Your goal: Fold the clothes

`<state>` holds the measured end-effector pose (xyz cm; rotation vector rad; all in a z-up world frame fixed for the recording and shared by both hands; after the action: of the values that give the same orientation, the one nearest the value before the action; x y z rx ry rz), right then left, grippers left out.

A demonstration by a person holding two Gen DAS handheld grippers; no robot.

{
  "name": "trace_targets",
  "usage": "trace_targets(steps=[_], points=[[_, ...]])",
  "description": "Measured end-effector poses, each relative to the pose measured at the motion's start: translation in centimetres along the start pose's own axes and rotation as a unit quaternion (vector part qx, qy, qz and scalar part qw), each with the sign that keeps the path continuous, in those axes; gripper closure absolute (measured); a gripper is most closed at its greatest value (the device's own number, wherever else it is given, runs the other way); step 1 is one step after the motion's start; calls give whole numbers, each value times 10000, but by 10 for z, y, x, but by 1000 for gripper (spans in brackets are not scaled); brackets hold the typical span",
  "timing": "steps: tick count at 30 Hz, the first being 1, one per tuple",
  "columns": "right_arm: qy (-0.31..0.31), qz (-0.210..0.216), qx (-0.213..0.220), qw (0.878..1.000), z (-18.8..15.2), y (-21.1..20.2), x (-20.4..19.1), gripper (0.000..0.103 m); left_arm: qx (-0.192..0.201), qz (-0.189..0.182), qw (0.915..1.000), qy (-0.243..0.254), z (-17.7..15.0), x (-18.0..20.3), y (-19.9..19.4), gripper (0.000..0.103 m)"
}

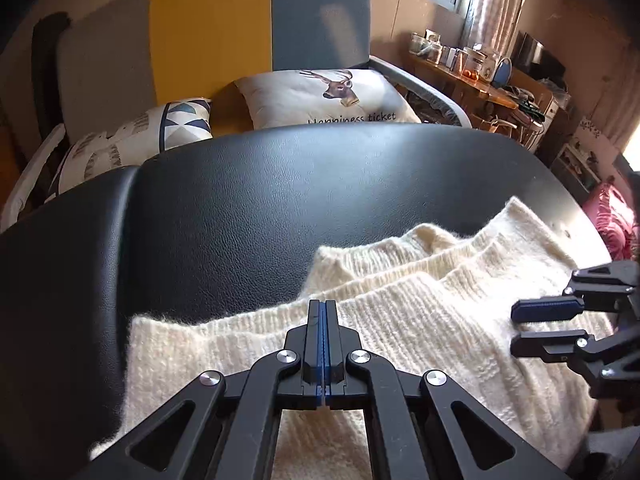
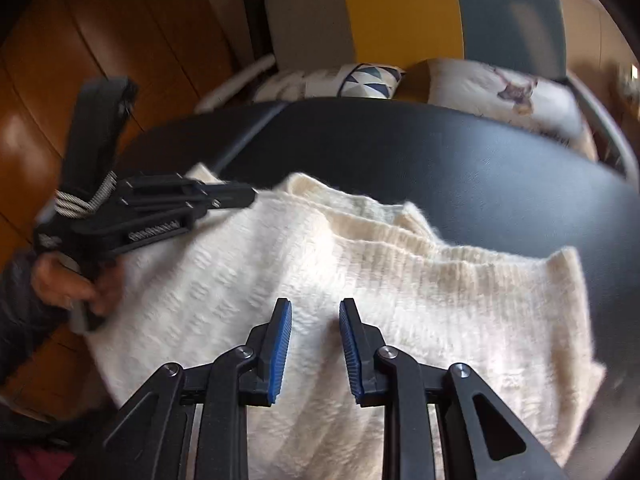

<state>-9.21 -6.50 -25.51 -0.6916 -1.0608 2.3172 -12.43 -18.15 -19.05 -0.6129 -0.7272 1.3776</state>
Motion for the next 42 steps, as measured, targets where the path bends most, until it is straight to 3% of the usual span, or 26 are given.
trace_targets(steps=[4,8,12,15,17,18,20,22,25,28,30,32,35,42], points=[[-69,-548,-259,9981,6,24,13,76,-102,116,9999,26,-4,0,16,103],[6,-1188,-76,9929,9,32,30,79,-80,115,9997,-214,-7,-7,20,103],[262,-1148,-21,9930,10,30,40,81,193,166,9983,-516,-3,-20,-3,103],[424,-1097,170,9929,18,16,46,81,457,-40,9965,-705,-4,-26,-37,103],[613,-984,-37,9933,14,20,52,78,540,-187,9962,-656,-11,-22,-53,101],[640,-990,-197,9928,8,27,55,78,464,-98,9973,-565,-19,-21,-53,101],[734,-845,-44,9937,5,26,57,77,77,185,9986,-496,-41,-26,-36,101],[1349,-413,121,9899,4,7,65,78,-240,172,9965,-777,-59,-35,-19,100],[1717,631,687,9807,-3,-55,76,77,-74,24,9934,-1147,-48,-35,-33,100],[1979,1241,856,9686,-40,-117,107,71,281,-136,9958,-866,-27,-9,-55,100],[2277,1714,689,9560,-73,-142,127,67,365,-432,9967,-579,-18,26,-59,97],[2472,1928,444,9485,-106,-151,143,66,341,-766,9961,-277,-11,66,-53,95],[2814,2472,264,9268,-142,-153,146,64,171,-1153,9928,281,-4,130,-33,95],[2697,3550,4,8951,-159,-132,124,64,-231,-1620,9789,1224,3,228,9,96]])
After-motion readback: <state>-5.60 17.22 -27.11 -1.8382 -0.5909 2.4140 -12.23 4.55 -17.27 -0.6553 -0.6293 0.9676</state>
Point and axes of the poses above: each gripper's, at about its wrist camera, not at the fingertips, and y roughly the way its jaws point, x to its right, z to its top, the point moved 9 cm from there along y, roughly the way its jaws point, and after that the axes turned 4 degrees about x, right-handed, at the moved point
